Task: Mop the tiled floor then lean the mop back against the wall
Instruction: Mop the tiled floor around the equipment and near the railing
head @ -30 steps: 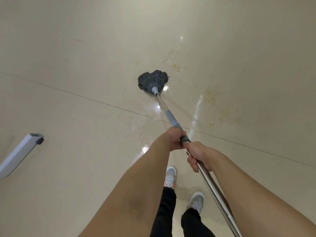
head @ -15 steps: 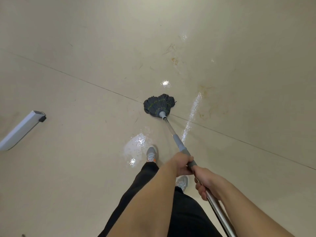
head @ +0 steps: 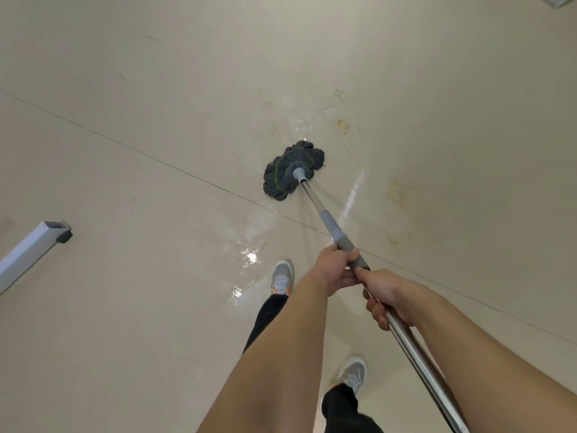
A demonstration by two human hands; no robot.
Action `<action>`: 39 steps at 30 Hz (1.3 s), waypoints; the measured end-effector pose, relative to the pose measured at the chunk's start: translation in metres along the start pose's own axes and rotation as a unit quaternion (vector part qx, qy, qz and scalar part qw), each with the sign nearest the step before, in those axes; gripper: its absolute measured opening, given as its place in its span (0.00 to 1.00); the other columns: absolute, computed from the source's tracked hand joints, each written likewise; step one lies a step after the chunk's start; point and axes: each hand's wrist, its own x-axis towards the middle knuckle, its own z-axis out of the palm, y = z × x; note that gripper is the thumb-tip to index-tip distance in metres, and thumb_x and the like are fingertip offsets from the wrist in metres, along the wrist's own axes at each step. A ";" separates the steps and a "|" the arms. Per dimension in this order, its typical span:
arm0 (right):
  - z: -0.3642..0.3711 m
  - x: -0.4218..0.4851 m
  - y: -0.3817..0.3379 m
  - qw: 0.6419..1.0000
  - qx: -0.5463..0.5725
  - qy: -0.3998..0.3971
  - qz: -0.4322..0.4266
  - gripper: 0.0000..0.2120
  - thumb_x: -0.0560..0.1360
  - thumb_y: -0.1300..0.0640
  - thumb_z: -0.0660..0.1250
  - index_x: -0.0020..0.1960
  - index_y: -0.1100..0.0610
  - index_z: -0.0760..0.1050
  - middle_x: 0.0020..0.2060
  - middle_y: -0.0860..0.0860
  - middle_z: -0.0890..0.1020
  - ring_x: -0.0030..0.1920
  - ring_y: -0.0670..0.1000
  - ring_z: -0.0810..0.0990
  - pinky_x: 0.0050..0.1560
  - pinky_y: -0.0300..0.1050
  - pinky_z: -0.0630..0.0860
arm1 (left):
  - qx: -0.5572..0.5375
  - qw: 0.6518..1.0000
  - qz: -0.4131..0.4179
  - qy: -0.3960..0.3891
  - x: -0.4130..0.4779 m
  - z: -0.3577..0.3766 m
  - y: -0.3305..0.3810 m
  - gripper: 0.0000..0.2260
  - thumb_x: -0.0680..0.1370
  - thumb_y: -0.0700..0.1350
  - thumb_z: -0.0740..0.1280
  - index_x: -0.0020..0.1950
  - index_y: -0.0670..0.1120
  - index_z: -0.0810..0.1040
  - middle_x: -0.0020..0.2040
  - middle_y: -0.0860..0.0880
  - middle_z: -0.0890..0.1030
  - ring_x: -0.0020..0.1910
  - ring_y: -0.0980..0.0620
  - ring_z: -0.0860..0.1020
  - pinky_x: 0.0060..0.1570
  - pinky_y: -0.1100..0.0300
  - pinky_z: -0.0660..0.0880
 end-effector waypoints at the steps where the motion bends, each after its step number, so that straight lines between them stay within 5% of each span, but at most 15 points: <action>1: 0.006 0.003 -0.031 1.000 -0.002 0.004 -0.003 0.22 0.82 0.40 0.53 0.38 0.55 0.61 0.20 0.49 0.62 0.16 0.46 0.59 0.19 0.31 0.61 | -0.005 1.000 0.006 0.003 0.008 -0.011 0.028 0.12 0.81 0.38 0.65 0.63 0.39 0.71 0.46 0.43 0.79 0.37 0.45 0.81 0.38 0.52 0.83; 4: 0.021 0.018 -0.120 1.000 -0.002 0.006 -0.027 0.23 0.82 0.39 0.53 0.38 0.56 0.61 0.20 0.49 0.63 0.16 0.46 0.59 0.19 0.32 0.62 | 0.007 1.000 0.019 0.013 0.038 -0.045 0.112 0.09 0.81 0.38 0.65 0.60 0.40 0.72 0.44 0.44 0.79 0.29 0.49 0.82 0.35 0.54 0.83; 11: 0.052 0.066 -0.299 0.993 0.026 -0.001 -0.113 0.22 0.84 0.42 0.52 0.40 0.58 0.63 0.19 0.51 0.62 0.13 0.48 0.59 0.16 0.33 0.61 | 0.033 0.989 0.102 0.099 0.116 -0.108 0.277 0.13 0.78 0.37 0.68 0.62 0.40 0.74 0.42 0.45 0.79 0.35 0.48 0.79 0.33 0.55 0.81; 17: 0.071 0.081 -0.354 0.989 0.019 -0.006 -0.143 0.23 0.84 0.42 0.51 0.39 0.58 0.64 0.21 0.52 0.62 0.12 0.49 0.60 0.15 0.34 0.62 | 0.044 0.984 0.121 0.121 0.138 -0.135 0.326 0.15 0.78 0.36 0.66 0.65 0.38 0.73 0.46 0.42 0.77 0.39 0.46 0.78 0.38 0.52 0.80; 25: 0.050 0.075 -0.274 0.982 -0.118 0.033 -0.145 0.27 0.83 0.44 0.47 0.34 0.60 0.66 0.20 0.56 0.67 0.18 0.53 0.66 0.25 0.42 0.66 | 0.060 0.989 0.076 0.116 0.100 -0.102 0.251 0.16 0.79 0.40 0.66 0.65 0.36 0.72 0.45 0.42 0.77 0.35 0.47 0.79 0.24 0.61 0.78; 39: 0.059 0.010 0.041 0.967 -0.240 -0.007 -0.082 0.29 0.83 0.44 0.44 0.37 0.63 0.70 0.20 0.58 0.70 0.18 0.53 0.69 0.31 0.45 0.69 | 0.024 0.994 -0.032 0.102 -0.050 -0.048 -0.036 0.13 0.79 0.38 0.66 0.62 0.37 0.72 0.47 0.40 0.78 0.37 0.44 0.81 0.31 0.53 0.82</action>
